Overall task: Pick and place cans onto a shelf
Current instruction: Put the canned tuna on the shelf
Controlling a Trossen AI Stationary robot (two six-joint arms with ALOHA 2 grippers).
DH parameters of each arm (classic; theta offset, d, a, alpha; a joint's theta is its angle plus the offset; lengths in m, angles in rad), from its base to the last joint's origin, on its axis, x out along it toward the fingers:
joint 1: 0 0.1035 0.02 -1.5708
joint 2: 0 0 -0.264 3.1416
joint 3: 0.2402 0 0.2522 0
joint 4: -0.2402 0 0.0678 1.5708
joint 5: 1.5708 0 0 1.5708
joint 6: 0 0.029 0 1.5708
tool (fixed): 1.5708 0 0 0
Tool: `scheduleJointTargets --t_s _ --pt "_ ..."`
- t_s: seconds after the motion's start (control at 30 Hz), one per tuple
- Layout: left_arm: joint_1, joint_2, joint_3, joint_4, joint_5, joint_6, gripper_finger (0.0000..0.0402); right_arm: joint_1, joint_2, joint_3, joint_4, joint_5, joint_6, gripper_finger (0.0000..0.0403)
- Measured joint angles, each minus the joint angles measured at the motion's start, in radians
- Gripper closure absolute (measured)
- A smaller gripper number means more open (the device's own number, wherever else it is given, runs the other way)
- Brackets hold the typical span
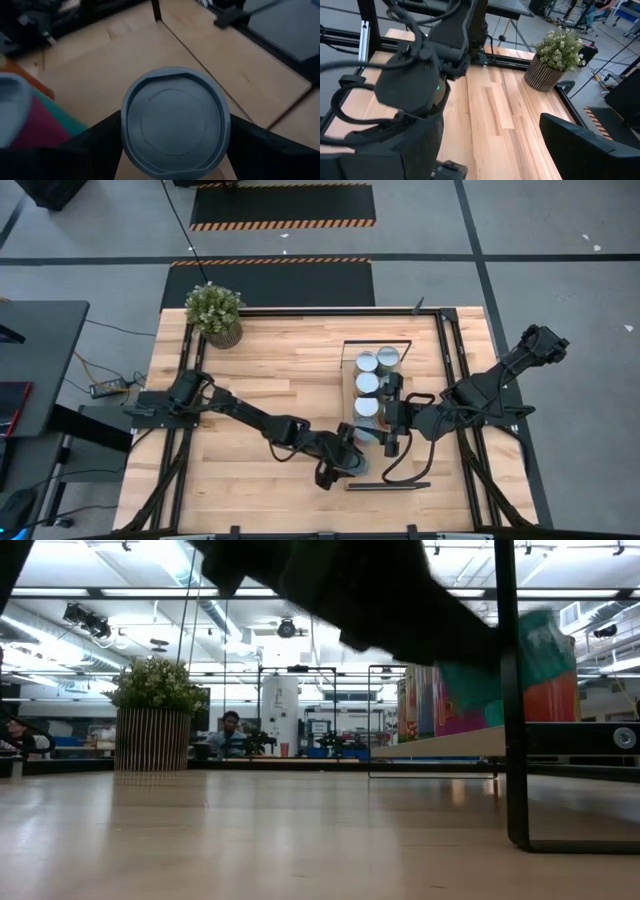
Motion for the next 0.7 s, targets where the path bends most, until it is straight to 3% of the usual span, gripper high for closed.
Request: scheduleJointTargets --t_s 0.7 --pt "0.001 0.014 -0.002 0.034 0.000 0.017 0.0090 0.004 0.000 0.000 -0.001 0.000 0.000 0.0065"
